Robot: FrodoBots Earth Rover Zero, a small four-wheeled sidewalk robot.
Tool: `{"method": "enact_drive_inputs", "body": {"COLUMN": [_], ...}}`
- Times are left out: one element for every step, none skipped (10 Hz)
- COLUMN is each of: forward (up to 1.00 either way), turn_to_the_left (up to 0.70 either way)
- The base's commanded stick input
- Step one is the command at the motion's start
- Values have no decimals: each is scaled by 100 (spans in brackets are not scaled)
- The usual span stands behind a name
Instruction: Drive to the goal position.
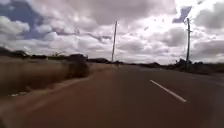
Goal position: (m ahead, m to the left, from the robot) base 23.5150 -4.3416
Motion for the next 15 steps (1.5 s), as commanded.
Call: {"method": "enact_drive_inputs", "body": {"forward": [85, 85, 85, 85, 85, 85, 85, 85, 85, 85, 85, 85, 85, 85, 85], "turn_to_the_left": [-34, -1, 0, 0, 0, 0, 0, 0, 0, 0, 0, 0, 0, 0, 0]}}
